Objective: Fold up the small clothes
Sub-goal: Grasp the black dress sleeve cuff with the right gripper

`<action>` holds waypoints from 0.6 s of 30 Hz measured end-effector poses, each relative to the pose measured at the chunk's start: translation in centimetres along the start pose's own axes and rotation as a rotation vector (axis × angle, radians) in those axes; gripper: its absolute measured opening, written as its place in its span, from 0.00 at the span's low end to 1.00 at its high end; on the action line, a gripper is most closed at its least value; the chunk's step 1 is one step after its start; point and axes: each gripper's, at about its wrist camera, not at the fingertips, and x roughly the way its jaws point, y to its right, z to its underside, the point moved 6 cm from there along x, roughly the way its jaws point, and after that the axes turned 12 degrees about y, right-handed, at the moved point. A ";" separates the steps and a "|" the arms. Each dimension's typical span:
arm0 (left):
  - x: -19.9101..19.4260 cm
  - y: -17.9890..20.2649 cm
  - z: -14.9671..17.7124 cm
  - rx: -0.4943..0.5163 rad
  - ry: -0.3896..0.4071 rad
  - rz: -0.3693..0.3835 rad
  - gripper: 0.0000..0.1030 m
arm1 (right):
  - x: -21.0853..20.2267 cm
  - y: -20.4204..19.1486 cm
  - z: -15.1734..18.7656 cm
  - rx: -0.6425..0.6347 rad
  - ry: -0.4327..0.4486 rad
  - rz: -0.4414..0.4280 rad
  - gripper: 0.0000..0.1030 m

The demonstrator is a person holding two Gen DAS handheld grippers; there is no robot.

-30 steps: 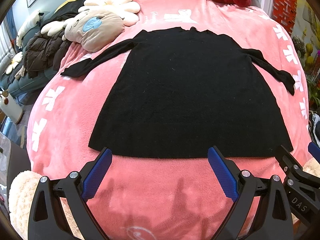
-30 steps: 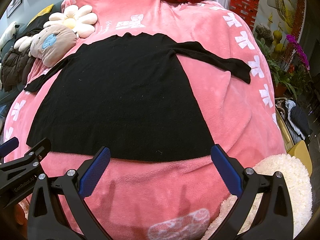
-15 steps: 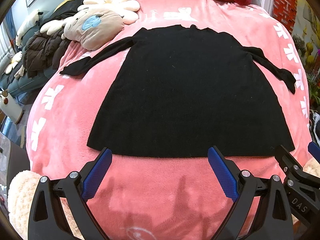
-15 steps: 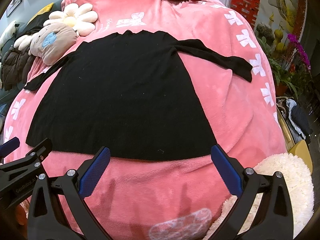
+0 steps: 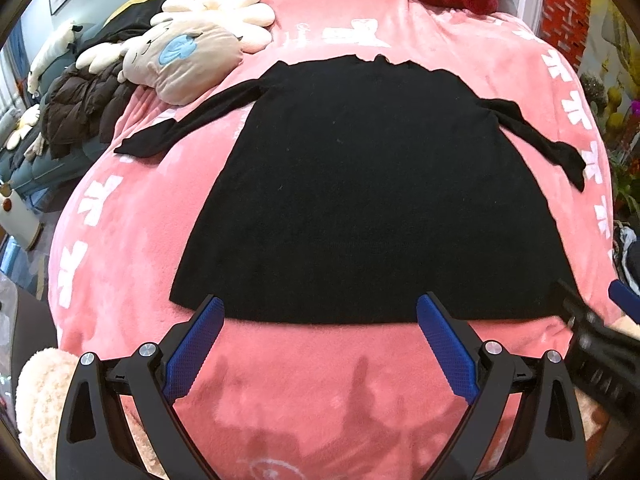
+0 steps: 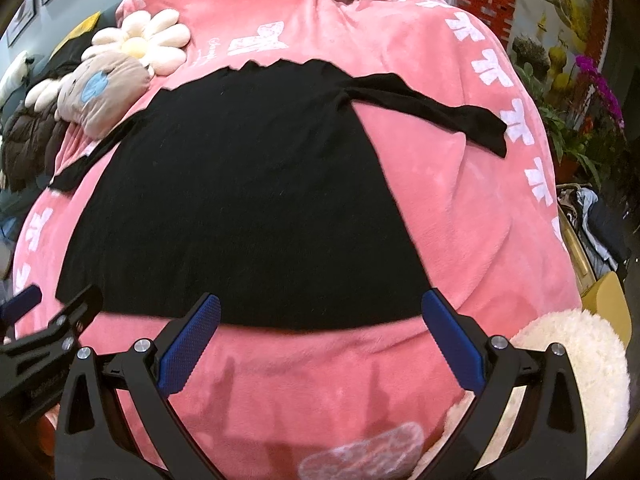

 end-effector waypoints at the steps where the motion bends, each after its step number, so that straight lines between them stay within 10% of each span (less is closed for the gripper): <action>1: 0.1 0.0 -0.3 -0.006 0.003 0.003 0.92 | 0.3 0.4 -0.7 0.006 0.002 -0.001 0.96; 10: 2.1 0.5 -4.0 -0.030 0.023 0.023 0.92 | 8.2 9.0 -8.4 0.096 0.006 0.037 0.96; 18: 5.7 1.7 -6.8 -0.020 0.005 0.016 0.92 | 20.7 25.5 -13.6 0.491 -0.040 0.123 0.94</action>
